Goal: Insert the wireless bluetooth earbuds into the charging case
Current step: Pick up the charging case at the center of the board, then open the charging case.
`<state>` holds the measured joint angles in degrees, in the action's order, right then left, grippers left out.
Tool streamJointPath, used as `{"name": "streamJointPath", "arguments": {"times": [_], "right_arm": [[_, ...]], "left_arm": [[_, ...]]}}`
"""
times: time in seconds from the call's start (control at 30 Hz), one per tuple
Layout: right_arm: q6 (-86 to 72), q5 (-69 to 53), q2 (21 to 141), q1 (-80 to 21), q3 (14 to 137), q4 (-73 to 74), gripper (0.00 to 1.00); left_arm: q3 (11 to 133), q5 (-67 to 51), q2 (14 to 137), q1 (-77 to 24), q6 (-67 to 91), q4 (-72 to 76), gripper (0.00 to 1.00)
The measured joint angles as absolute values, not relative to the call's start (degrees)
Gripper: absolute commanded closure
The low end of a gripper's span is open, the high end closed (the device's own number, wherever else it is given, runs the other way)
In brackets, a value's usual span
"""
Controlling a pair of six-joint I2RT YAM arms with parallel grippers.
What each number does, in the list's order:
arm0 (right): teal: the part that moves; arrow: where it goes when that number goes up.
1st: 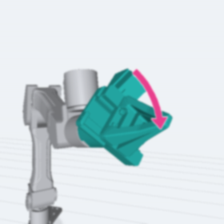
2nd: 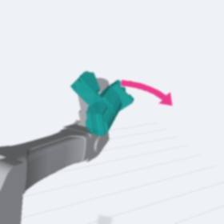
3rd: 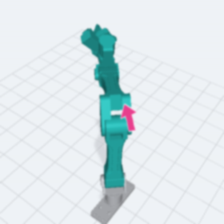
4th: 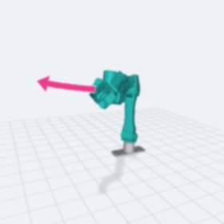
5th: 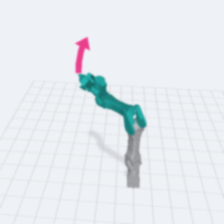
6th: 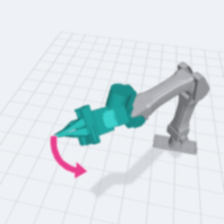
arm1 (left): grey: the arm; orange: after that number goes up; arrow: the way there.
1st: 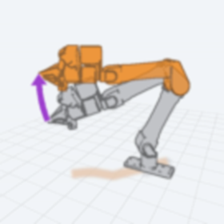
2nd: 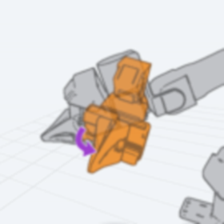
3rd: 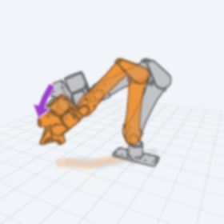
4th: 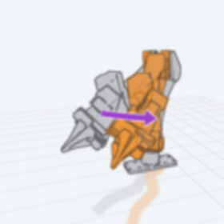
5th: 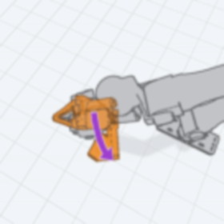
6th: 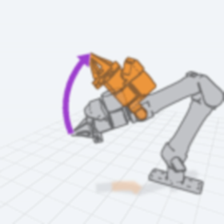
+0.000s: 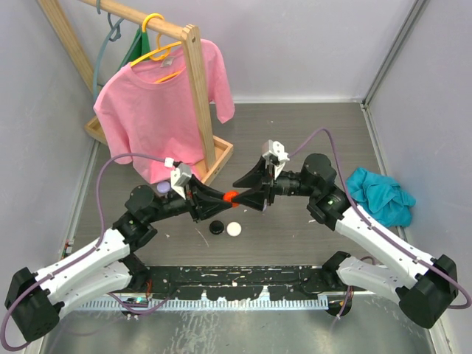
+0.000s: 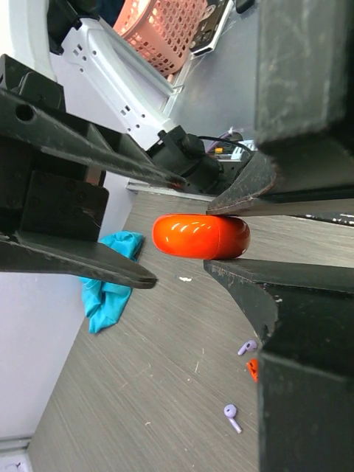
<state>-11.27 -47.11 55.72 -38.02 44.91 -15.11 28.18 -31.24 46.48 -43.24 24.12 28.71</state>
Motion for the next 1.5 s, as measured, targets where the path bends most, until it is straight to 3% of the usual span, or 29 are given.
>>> {"name": "streamJointPath", "arguments": {"times": [0.2, 0.33, 0.63, 0.77, 1.07, 1.37, 1.5], "right_arm": [[-9.80, -49.08, 57.71, -38.02, 44.99, -10.94, 0.64], [-9.10, -50.35, 58.04, -38.02, 45.12, -10.26, 0.82], [-9.85, -50.89, 58.06, -38.02, 45.10, -11.14, 0.86], [-11.40, -50.50, 58.06, -38.02, 45.06, -13.91, 0.86], [-14.59, -50.02, 58.22, -38.02, 44.21, -18.48, 0.86], [-15.49, -48.93, 58.54, -38.59, 43.99, -19.75, 0.86], [-15.62, -48.27, 58.54, -38.72, 43.75, -19.97, 0.85]], "left_arm": [[28.40, -32.86, 46.50, -43.24, 22.90, 27.49, 0.99], [28.40, -33.36, 46.65, -43.11, 22.83, 26.81, 0.93], [28.40, -33.61, 46.70, -43.11, 23.03, 27.29, 0.58], [28.38, -33.21, 47.29, -43.11, 23.44, 28.51, 0.51], [28.27, -32.80, 48.86, -43.11, 24.71, 31.66, 0.53], [27.88, -32.14, 50.81, -43.11, 26.22, 36.67, 0.61], [27.83, -32.10, 51.35, -43.11, 26.41, 37.17, 0.69]]}}
